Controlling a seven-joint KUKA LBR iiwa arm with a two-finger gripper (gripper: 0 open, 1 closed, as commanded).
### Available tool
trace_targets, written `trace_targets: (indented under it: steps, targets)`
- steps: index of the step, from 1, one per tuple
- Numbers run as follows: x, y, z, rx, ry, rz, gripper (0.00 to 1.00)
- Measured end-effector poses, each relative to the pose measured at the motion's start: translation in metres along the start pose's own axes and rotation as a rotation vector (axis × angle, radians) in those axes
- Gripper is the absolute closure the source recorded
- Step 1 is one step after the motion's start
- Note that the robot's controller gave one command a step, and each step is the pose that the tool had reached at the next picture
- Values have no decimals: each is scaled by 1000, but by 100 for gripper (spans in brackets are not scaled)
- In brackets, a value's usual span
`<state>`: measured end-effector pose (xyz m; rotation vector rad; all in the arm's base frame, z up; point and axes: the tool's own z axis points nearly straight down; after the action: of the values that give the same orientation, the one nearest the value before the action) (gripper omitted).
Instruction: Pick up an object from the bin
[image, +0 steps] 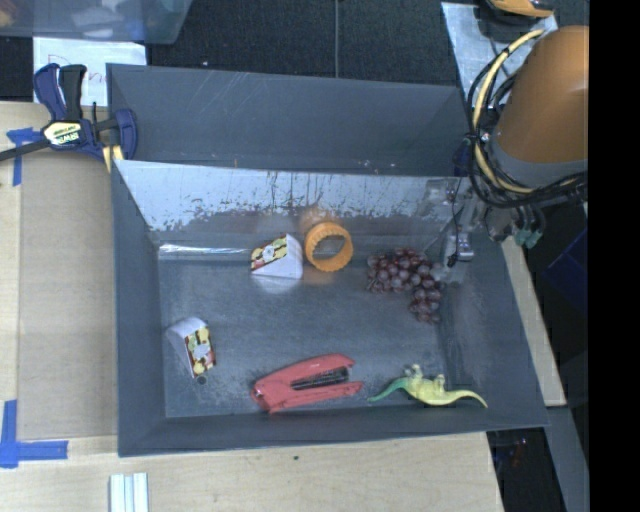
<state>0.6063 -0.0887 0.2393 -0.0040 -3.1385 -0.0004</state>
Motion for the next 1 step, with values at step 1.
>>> trace_targets:
  steps: [1]
  targets:
    - [-2, 0, -3, 1, -9, 1, 0]
